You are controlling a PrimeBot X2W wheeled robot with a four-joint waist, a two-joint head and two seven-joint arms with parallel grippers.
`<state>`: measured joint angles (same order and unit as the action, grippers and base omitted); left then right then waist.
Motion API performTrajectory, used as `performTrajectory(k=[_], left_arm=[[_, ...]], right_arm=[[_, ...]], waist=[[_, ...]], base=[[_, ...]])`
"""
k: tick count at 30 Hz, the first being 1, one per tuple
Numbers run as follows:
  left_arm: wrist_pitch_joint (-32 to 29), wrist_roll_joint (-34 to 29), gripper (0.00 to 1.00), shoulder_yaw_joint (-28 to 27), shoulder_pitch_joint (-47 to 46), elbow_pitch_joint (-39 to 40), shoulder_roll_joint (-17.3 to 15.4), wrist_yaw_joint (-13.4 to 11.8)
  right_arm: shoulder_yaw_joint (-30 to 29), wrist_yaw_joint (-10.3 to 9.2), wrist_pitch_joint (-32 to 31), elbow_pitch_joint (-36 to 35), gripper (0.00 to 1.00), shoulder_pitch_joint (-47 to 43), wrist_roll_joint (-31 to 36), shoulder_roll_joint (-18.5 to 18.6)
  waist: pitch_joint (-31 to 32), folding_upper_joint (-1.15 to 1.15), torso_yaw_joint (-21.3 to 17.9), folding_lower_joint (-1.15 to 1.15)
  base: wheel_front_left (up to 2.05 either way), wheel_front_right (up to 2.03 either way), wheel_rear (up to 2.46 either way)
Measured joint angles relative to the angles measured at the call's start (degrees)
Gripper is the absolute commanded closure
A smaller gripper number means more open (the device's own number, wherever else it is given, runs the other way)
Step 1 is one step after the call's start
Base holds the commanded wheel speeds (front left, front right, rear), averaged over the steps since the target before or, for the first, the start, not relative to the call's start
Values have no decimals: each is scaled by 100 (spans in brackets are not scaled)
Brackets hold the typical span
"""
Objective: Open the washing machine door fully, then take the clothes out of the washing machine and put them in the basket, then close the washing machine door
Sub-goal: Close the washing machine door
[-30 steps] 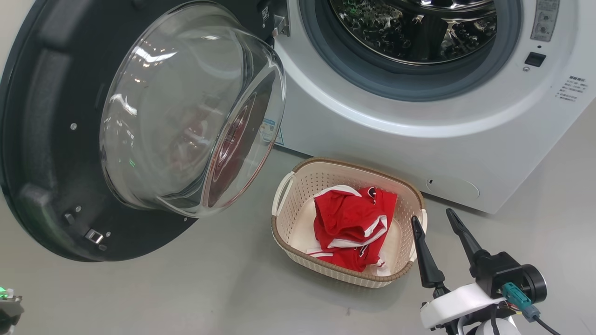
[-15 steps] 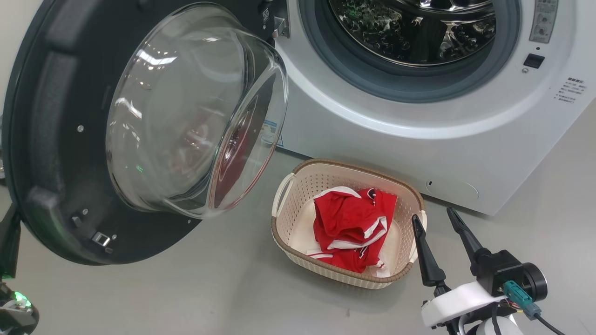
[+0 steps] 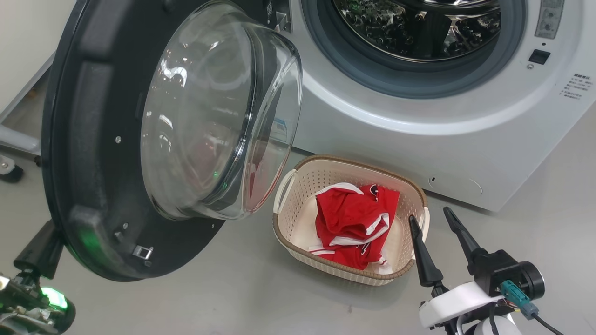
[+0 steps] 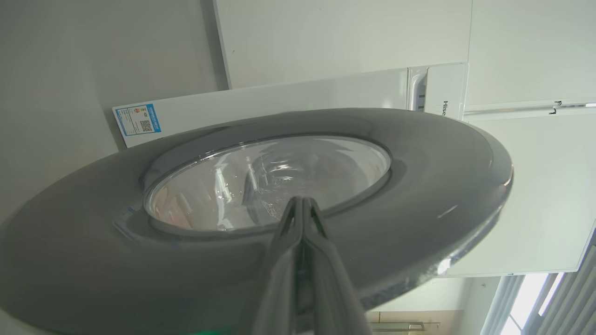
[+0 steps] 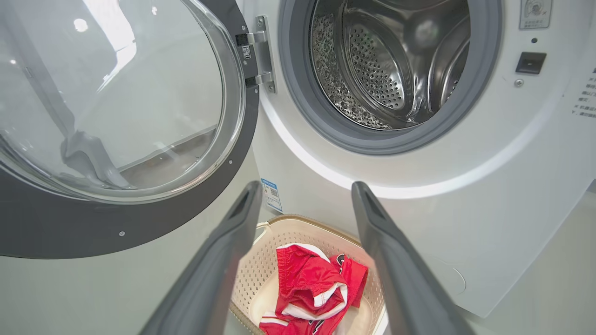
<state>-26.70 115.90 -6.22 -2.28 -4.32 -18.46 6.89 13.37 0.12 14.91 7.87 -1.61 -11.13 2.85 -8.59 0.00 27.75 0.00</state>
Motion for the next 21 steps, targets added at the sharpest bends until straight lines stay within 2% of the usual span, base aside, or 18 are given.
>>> performTrajectory(k=[21], left_arm=[[-1336,56,100,248,240,983,755,1]], right_arm=[[57,41,0,-8,0,312,92,3]], waist=[[-322,0,-439,0]], base=[[0,0,0]])
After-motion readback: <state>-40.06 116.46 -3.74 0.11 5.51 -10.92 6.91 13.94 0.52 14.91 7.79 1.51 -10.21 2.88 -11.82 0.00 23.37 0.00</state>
